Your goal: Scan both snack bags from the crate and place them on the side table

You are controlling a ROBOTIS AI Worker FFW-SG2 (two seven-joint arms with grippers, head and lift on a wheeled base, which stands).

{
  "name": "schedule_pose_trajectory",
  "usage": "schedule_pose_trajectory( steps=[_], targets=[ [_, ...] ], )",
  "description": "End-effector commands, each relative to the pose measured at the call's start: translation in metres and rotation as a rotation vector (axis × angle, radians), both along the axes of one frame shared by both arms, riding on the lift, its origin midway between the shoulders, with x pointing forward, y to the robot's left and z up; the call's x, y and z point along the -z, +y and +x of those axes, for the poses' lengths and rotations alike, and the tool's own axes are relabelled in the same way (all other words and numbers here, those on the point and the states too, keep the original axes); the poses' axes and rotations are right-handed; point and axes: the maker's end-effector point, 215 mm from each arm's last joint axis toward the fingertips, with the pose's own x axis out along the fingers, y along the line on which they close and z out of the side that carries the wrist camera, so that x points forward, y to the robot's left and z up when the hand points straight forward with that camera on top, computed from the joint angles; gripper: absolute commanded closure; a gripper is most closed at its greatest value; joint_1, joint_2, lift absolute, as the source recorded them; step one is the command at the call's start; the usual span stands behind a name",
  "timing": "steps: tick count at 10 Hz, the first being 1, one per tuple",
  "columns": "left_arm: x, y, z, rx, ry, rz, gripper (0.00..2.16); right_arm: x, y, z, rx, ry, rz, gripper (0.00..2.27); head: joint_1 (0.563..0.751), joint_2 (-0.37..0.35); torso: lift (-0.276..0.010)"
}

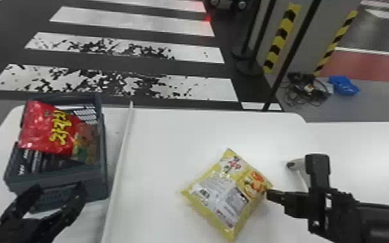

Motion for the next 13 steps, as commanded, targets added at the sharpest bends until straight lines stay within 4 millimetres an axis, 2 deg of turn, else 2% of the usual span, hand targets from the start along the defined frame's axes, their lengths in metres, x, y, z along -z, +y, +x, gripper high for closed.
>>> schedule_pose_trajectory(
  steps=[1,5,8,10,13],
  targets=[
    [0.000,0.001,-0.001,-0.003,0.002,-0.001,0.08,-0.003,-0.001,0.015,0.001,-0.011,-0.001,2.25,0.695,-0.171,-0.095],
    [0.003,0.003,-0.002,-0.011,0.008,-0.002,0.08,-0.003,0.010,0.053,-0.031,-0.043,0.001,2.25,0.695,-0.159,-0.095],
    [0.004,0.007,-0.004,-0.018,0.011,0.003,0.08,-0.006,0.028,0.078,-0.066,-0.065,-0.004,2.25,0.695,-0.128,-0.095],
    [0.004,0.008,-0.004,-0.019,0.011,0.005,0.08,-0.007,0.034,0.084,-0.082,-0.067,-0.009,2.25,0.695,-0.114,-0.095],
    [0.004,0.009,-0.004,-0.022,0.012,0.006,0.08,-0.009,0.033,0.088,-0.080,-0.076,-0.014,2.25,0.695,-0.103,-0.095]
  ],
)
